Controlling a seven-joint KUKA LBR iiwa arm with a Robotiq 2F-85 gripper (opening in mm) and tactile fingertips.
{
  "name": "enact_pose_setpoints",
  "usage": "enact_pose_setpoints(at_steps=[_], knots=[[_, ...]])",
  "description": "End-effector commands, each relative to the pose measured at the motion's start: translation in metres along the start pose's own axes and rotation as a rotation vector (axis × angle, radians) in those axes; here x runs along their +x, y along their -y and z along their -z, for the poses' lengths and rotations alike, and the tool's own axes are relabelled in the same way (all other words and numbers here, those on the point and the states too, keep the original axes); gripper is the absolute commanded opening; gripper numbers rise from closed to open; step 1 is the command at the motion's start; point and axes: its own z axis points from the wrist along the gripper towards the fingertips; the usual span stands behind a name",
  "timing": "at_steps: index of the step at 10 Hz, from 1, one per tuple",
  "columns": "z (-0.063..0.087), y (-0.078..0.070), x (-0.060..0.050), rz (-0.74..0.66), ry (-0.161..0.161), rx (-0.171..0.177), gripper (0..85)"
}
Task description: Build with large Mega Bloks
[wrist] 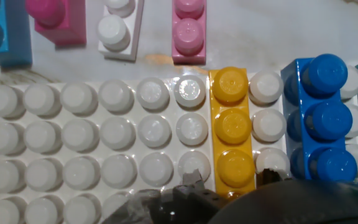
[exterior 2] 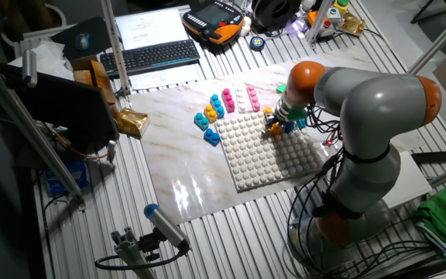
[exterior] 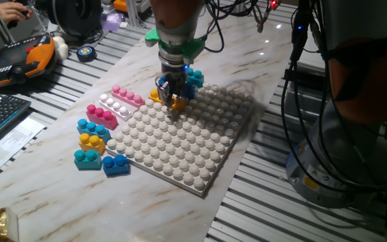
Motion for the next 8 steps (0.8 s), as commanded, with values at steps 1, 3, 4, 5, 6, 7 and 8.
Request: enact_pose_setpoints(at_steps=[1,3,4,5,6,7,8], knots=[[0.006,-0.003,-0.005,0.001,-0.004,0.001,54.0],[0.020,-0.011,-0.024,-0.022,-0.005,-0.010,54.3],[0.025,-0.015,-0.035,-0.022,-0.020,0.002,54.3],[0.030,-0.019,-0.047,-0.025,-0.028,0.019,54.3],[0.034,-0.024,-0.059,-0.027,-0.032,0.044,54.3],[0.033,-0.027,-0.068,-0.030,-0.030,0.057,54.3],[0.030,-0.029,-0.073,-0.028,-0.023,0.067,54.0]])
